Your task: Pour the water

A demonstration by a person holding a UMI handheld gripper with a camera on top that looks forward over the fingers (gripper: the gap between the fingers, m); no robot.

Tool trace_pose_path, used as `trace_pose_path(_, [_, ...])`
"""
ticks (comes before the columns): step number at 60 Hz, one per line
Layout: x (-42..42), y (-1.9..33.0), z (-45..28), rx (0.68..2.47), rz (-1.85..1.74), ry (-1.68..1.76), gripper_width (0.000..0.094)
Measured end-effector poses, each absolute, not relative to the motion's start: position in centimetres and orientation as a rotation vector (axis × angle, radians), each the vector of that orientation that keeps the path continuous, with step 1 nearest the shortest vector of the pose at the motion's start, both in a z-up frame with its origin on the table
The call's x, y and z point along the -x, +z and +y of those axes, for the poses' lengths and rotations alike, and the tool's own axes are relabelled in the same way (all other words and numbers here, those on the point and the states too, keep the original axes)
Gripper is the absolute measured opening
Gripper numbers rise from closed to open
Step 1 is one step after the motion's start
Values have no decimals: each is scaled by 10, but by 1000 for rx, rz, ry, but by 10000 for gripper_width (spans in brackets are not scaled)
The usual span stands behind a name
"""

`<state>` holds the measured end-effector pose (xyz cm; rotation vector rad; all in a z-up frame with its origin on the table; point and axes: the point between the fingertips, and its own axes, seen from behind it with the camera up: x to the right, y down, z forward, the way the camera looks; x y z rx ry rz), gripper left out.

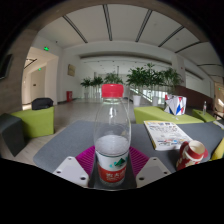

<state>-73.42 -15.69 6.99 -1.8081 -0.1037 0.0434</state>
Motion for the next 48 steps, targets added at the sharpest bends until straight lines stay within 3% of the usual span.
trace_pose_path(6, [727, 72, -156, 1787, -86, 50, 366])
trace_pose_path(7, [727, 73, -156, 1783, -91, 52, 383])
trace_pose_path(8, [728, 74, -156, 1781, -98, 55, 324])
trace_pose_path(17, [733, 104, -168, 1741, -91, 170, 325])
trace_pose_path(23, [732, 155, -180, 1664, -13, 365, 324])
trace_pose_path(34, [726, 247, -207, 1514, 260, 969, 323])
trace_pose_path(42, [703, 271, -215, 1421, 523, 1426, 323])
trace_pose_path(48, [672, 269, -211, 1303, 737, 1708, 323])
